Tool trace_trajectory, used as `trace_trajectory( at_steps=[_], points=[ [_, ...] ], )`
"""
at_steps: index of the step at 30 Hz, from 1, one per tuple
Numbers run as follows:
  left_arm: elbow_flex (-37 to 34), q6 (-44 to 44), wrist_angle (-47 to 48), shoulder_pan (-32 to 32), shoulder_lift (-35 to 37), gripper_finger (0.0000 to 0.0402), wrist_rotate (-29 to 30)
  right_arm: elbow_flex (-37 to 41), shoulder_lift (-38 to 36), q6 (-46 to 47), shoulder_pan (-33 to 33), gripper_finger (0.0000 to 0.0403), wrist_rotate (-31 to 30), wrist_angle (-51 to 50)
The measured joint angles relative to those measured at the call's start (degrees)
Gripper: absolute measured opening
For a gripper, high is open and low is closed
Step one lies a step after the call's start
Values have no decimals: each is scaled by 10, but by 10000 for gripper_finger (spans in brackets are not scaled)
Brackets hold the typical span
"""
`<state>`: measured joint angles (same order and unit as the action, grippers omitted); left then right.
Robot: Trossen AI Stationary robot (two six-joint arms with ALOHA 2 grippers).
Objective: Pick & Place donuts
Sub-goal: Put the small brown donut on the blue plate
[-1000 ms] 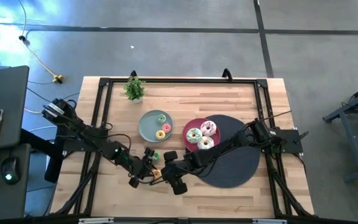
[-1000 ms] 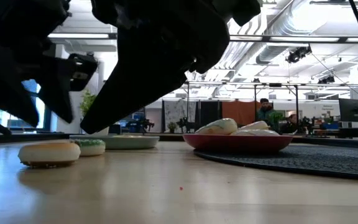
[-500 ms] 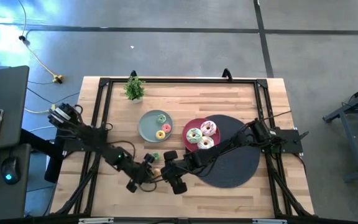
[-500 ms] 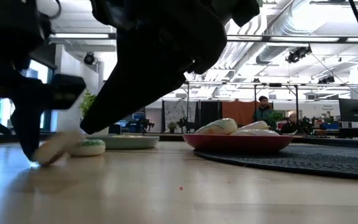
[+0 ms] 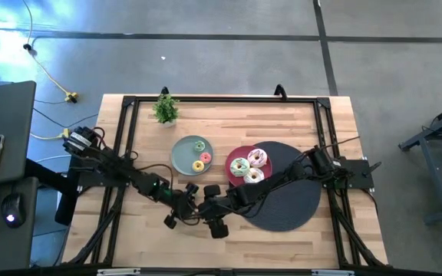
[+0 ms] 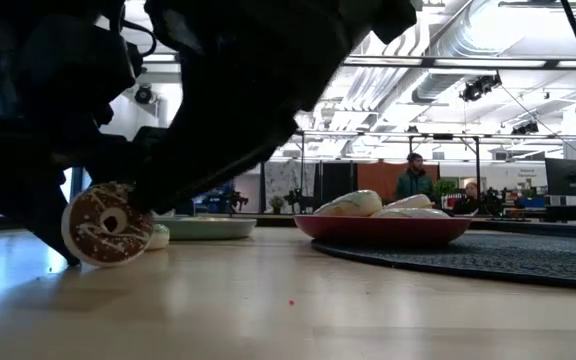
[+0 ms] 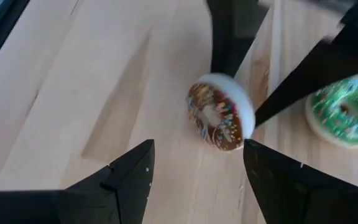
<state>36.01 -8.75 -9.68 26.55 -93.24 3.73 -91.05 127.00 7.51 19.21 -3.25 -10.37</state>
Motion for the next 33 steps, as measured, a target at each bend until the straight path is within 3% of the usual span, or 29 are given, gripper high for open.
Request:
trace_trajectory(
  at_steps=[5, 13, 17, 27, 33],
  points=[
    [0, 0, 2, 1, 1, 138, 0, 0, 11, 0, -15, 236, -5, 42],
    [0, 0, 0, 1, 1, 138, -2, 0, 12, 0, -39, 236, 3, 32],
    [0, 0, -1, 1, 1, 138, 2, 0, 13, 0, -44, 236, 47, 41],
    [-1, 3, -5, 1, 1, 138, 24, 0, 14, 20, -42, 234, 54, 41],
    [-1, 23, -4, 0, 1, 138, 34, 0, 14, 84, -46, 178, 53, 30]
  ],
)
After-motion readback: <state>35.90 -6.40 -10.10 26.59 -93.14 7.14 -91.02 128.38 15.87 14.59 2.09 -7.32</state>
